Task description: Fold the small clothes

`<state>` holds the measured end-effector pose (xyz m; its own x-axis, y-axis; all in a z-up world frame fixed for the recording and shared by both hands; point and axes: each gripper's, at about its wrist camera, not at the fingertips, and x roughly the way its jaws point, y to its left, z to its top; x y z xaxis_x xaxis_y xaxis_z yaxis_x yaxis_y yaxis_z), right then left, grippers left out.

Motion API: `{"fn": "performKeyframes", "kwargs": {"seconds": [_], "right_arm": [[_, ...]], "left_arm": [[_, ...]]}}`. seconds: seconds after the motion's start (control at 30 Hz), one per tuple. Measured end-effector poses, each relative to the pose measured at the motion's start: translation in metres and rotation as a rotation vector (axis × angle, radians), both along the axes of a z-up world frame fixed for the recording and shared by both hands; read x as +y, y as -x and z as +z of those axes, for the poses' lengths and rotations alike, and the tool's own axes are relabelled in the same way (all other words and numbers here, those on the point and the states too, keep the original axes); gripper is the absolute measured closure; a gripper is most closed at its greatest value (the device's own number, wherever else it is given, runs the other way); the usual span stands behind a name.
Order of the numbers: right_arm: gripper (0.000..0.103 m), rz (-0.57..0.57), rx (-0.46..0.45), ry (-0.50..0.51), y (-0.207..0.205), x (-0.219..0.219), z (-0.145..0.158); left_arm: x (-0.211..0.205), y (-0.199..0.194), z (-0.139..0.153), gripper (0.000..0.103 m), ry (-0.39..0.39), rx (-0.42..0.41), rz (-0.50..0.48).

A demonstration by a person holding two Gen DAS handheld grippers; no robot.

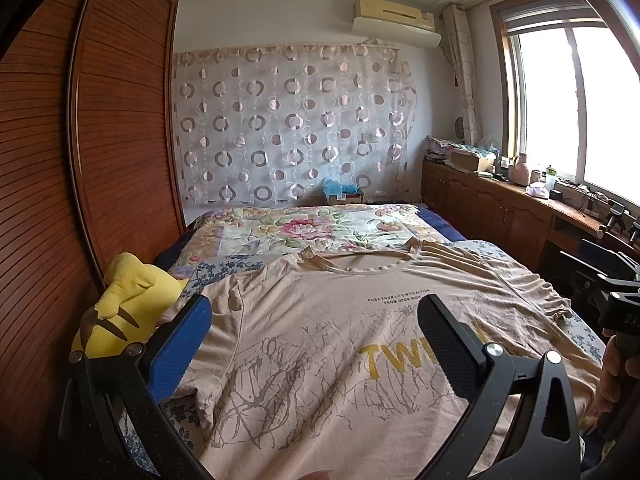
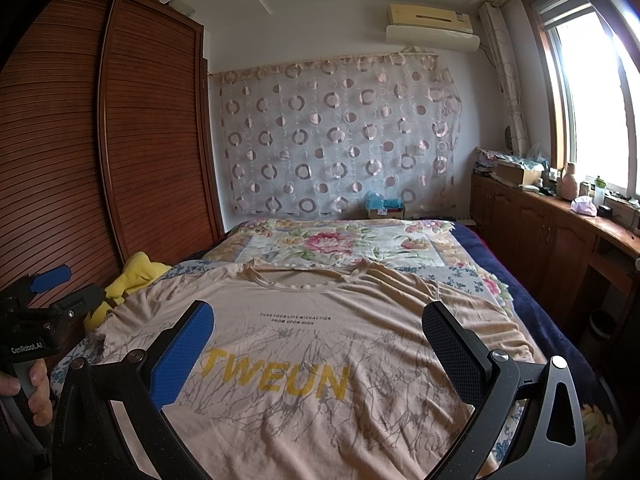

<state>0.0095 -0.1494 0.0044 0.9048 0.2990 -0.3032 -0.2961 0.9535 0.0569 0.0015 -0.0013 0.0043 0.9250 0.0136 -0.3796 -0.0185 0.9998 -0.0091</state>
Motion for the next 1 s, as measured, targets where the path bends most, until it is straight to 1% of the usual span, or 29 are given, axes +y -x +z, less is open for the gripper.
{"fn": "performKeyframes", "kwargs": {"seconds": [0.53,0.77,1.0], "right_arm": [[0.0,0.01,0.0,0.001,0.0,0.002,0.0],[0.0,0.05,0.023,0.009,-0.007,0.006,-0.006],[0.0,0.082,0.048,0.025,-0.014,0.011,-0.009]], "left_arm": [[-0.001,0.001,-0.001,0.0,-0.004,-0.001,0.0],[0.003,0.005,0.004,0.0,-0.002,0.035,0.003],[0.026,0.0,-0.016,0.0,0.013,0.069,0.02]]}}
